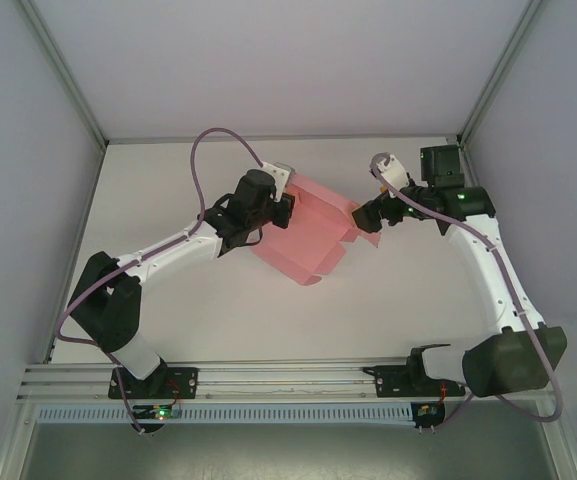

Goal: Assemble paper box

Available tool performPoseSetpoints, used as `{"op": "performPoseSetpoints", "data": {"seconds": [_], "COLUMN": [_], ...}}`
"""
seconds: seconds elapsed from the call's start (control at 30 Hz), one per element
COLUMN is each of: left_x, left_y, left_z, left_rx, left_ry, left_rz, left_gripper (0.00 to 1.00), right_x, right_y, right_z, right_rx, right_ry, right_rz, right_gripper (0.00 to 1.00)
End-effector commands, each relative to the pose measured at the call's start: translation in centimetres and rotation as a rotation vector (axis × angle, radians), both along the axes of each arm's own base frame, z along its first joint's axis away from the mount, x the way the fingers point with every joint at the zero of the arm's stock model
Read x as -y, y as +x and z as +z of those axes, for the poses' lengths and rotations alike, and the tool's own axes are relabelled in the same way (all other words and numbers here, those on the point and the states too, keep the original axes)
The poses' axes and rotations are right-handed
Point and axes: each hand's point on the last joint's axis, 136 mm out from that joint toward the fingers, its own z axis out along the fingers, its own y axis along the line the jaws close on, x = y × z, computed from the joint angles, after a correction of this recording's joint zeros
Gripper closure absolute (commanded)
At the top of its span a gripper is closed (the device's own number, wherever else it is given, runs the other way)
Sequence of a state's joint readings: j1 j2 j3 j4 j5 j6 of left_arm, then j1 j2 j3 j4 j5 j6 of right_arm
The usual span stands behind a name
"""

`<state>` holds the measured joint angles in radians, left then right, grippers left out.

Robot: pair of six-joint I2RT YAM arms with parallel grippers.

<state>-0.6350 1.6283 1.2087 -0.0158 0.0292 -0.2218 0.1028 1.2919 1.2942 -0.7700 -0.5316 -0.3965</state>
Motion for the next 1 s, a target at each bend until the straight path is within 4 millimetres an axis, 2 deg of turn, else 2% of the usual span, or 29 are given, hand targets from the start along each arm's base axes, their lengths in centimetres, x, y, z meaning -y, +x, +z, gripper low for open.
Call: {"op": "performPoseSetpoints", "data": {"seconds": [0.0, 0.17, 0.27, 0.37, 0.47, 0.57, 0.7, 0.83, 0.97], "left_x": [0.9, 1.5, 1.5, 1.4, 0.0, -1.5, -2.5, -2.8, -3.3], "left_y": [0.4, 0.2, 0.3, 0.4, 1.3, 2.2, 3.0, 3.1, 3.1], "left_z": [2.5, 2.3, 2.1, 2.1, 1.9, 1.8, 1.7, 1.7, 1.0], "left_rx": [0.021, 0.005, -0.008, -0.012, -0.014, -0.032, -0.049, -0.049, -0.066], "left_ry": [-0.069, -0.097, -0.112, -0.113, -0.082, -0.077, -0.103, -0.093, -0.073], "left_rz": [-0.01, -0.028, -0.022, -0.009, 0.081, 0.175, 0.217, 0.228, 0.236], "left_gripper": [1.0, 1.0, 1.0, 1.0, 1.0, 1.0, 1.0, 1.0, 1.0], "right_x": [-1.8, -2.8, -2.4, -2.2, -1.1, 0.1, -0.5, 1.1, 2.0], "right_y": [1.1, 4.1, 6.1, 6.4, 5.3, 3.1, -0.6, -1.3, -1.6], "right_z": [0.8, 2.0, 1.9, 2.2, 2.8, 2.6, -0.6, -3.9, -4.9], "right_rx": [0.045, 0.174, 0.241, 0.273, 0.29, 0.254, 0.132, 0.074, 0.084], "right_ry": [0.096, 0.205, 0.264, 0.266, 0.215, 0.147, 0.112, 0.062, 0.035], "right_rz": [0.03, -0.08, -0.18, -0.214, -0.242, -0.262, -0.174, -0.265, -0.301], "right_gripper": [0.02, 0.02, 0.02, 0.02, 0.02, 0.02, 0.02, 0.02, 0.02]}}
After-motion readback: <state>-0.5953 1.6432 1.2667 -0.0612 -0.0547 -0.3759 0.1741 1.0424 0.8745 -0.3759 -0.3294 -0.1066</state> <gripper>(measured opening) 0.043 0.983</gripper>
